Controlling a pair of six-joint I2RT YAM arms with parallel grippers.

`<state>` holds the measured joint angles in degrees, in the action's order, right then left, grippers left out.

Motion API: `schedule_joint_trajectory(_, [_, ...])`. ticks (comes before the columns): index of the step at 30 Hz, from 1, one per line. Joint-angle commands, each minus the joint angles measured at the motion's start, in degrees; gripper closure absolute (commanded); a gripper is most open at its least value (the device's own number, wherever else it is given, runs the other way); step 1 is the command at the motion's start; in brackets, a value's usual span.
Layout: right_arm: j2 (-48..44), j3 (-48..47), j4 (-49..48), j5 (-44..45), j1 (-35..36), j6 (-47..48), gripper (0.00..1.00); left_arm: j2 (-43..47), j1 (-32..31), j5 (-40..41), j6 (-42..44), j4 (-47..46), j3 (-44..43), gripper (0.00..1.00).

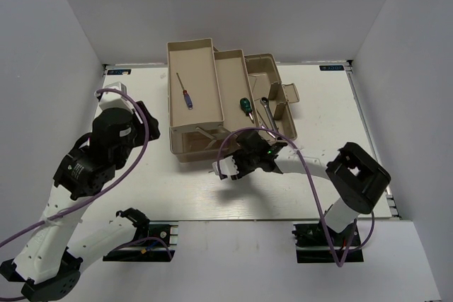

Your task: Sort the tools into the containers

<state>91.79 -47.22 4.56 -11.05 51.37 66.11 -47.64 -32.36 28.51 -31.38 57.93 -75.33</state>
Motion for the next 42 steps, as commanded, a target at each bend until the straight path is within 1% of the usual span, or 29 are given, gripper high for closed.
schedule_joint_trajectory(1, [1.9,-2.61,-0.25,0.94,-0.13,0.78,0.53,0.62,0.28,0.4,-0.26,0.34,-1.22,0.27])
schedule_joint_trajectory(7, [3.92,-4.02,-0.34,2.79,-0.31,1.3,0.53,1.14,0.28,0.93,-0.26,0.87,-1.22,0.27])
schedule_joint_trajectory(11, [4.71,-5.68,3.26,2.35,-0.66,2.1,0.52,1.14,0.28,0.93,-0.26,0.87,-1.22,0.27])
schedule_joint_trajectory(14, [5.86,-8.49,9.32,0.51,-1.01,3.23,0.52,1.14,0.28,0.93,-0.26,0.87,-1.22,0.27])
schedule_joint_trajectory(15, [6.73,-10.07,14.2,-0.02,-0.93,3.59,0.52,1.14,0.28,0.93,-0.26,0.87,-1.22,0.27])
schedule_joint_trajectory(17, [7.88,-12.1,17.49,-0.64,-1.36,4.46,0.52,1.14,0.28,0.93,-0.26,0.87,-1.22,0.27])
schedule_joint_trajectory(18, [8.49,-13.24,21.24,-0.81,-1.54,4.99,0.53,1.14,0.28,0.93,-0.26,0.87,-1.22,0.27])
schedule_joint_trajectory(22, [8.85,-14.21,25.13,-2.65,-2.33,6.66,0.59,1.67,0.28,0.93,-0.79,0.87,-1.22,0.27])
schedule_joint_trajectory(23, [8.85,-14.13,25.76,-2.75,-2.33,6.67,0.59,1.67,0.28,0.93,-0.79,0.87,-1.22,0.27])
schedule_joint_trajectory(25, [8.15,-13.34,26.29,-3.19,-2.24,6.76,0.62,1.67,0.28,0.93,-0.79,0.87,-0.7,0.27])
schedule_joint_trajectory(26, [7.8,-12.99,26.21,-3.28,-2.33,6.76,0.62,1.67,0.28,0.93,-0.79,0.87,-0.7,0.27])
schedule_joint_trajectory(28, [6.74,-10.97,25.42,-3.19,-2.33,6.76,0.67,1.67,0.28,0.93,-0.79,0.87,-0.7,0.27])
schedule_joint_trajectory(32, [4.98,-6.75,23.31,-1.35,-2.07,7.46,0.67,1.67,0.28,0.32,-0.79,0.34,-0.17,0.27])
schedule_joint_trajectory(33, [4.28,-6.22,22.78,-1.08,-2.07,7.63,0.65,1.67,0.28,0.32,-0.79,-0.18,-0.17,0.27])
schedule_joint_trajectory(34, [4.1,-4.48,22.78,-0.91,-2.07,7.89,0.64,1.67,0.28,0.32,-0.79,-0.19,-0.17,0.27])
schedule_joint_trajectory(35, [3.93,-4.11,22.69,-0.64,-1.89,8.51,0.62,1.15,0.28,0.32,-0.79,-0.19,-0.17,0.27])
schedule_joint_trajectory(42, [2.08,-1.47,24.88,-2.4,-2.07,11.41,0.62,1.14,0.28,-0.21,-0.79,-0.19,-0.17,0.27])
